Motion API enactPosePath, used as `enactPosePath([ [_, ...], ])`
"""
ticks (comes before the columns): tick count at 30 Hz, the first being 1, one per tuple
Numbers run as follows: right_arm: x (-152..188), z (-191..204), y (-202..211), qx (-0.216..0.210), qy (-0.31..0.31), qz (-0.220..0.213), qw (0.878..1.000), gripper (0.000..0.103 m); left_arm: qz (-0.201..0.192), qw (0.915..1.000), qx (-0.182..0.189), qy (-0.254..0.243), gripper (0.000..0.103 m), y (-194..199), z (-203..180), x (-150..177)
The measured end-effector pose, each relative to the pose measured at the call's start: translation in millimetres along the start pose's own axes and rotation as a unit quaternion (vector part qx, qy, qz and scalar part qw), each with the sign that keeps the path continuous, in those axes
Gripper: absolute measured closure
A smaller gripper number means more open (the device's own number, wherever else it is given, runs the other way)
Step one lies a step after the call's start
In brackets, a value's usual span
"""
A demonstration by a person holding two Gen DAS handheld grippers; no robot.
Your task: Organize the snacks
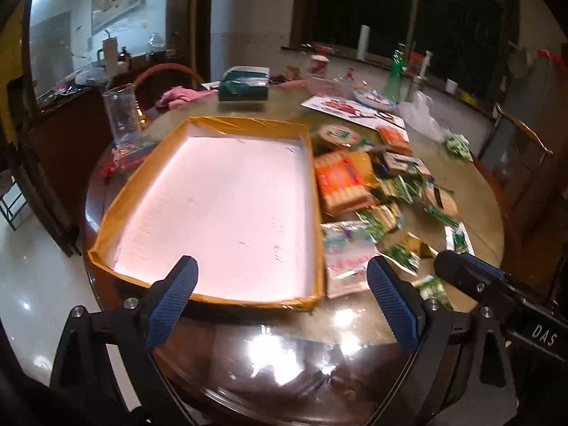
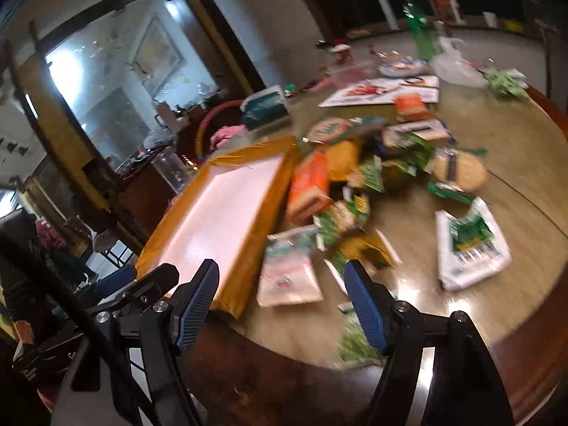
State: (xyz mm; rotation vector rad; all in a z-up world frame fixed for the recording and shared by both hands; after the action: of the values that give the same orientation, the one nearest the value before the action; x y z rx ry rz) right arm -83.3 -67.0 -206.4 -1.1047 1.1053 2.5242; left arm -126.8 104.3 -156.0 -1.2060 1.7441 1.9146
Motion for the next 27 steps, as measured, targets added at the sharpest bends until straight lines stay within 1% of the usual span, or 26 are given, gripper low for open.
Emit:
enactPosePath([
  [3, -15.4, 0.5, -0.9, 0.014, 0.003, -0.002, 1.0, 0.03, 0.006, 0.9999, 0.0, -0.008, 0.007, -0.6, -16.2, 2.1],
  [4, -18.2, -0.5, -8.3, -0.003, -0.023, -0.007, 1.0, 0.03, 0.006, 0.9999, 0.0, -0.009, 0.007, -2.6, -19.8, 1.7],
  [5, -22.3, 0.3, -9.1, -0.008, -0.019, -0.021, 1.0, 0.03, 0.006, 0.9999, 0.0, -0.012, 0.007, -0.9, -21.9, 3.0],
  [6, -24.4, 0.8, -7.5, -0.01, -0.017, -0.023, 1.0, 0.03, 0.006, 0.9999, 0.001, -0.013, 0.007, -0.4, -20.3, 5.4],
  [7, -28.6, 2.4, -8.6, -0.016, -0.017, -0.043, 0.999, 0.03, 0.005, 0.9999, -0.001, -0.011, 0.007, -0.7, -23.1, 7.0],
  [8, -29.3, 3.1, -5.6, -0.01, -0.015, -0.037, 0.999, 0.03, 0.004, 0.9999, 0.0, -0.009, 0.007, 0.6, -24.7, 7.7],
  [10, -27.0, 0.5, -3.2, -0.01, -0.011, -0.038, 0.999, 0.03, 0.004, 1.0, 0.002, -0.008, 0.007, 0.6, -28.8, 9.0],
  [11, -25.2, 2.1, -1.5, -0.005, -0.014, -0.026, 1.0, 0.03, 0.004, 0.9999, 0.003, -0.01, 0.007, 1.4, -30.0, 10.3],
  [12, -23.2, 3.9, 5.0, 0.01, -0.016, 0.012, 1.0, 0.03, 0.004, 0.9999, 0.003, -0.01, 0.007, 1.7, -30.7, 11.7],
  [18, -21.7, -3.3, 3.1, 0.011, -0.023, 0.011, 1.0, 0.03, 0.005, 0.9999, 0.002, -0.016, 0.007, 4.4, -34.4, 14.9],
  [19, -21.0, 0.5, 9.8, 0.019, -0.019, 0.032, 0.999, 0.03, 0.005, 0.9998, 0.003, -0.017, 0.007, 4.9, -34.0, 15.2],
  [27, -20.3, 1.7, 7.4, 0.019, -0.011, 0.028, 0.999, 0.03, 0.007, 0.9998, 0.0, -0.016, 0.007, 3.4, -32.6, 16.5],
])
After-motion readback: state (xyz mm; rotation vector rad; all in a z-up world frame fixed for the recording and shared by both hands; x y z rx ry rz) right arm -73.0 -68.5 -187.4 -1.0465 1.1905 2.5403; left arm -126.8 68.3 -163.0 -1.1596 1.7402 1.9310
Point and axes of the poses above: each gripper's, at about its wrist camera, not at the fingertips, and y roughly against the way its jaws point, z to its left, x to its underside, the point moved 7 cm from there along -y, roughly the way its jaws point
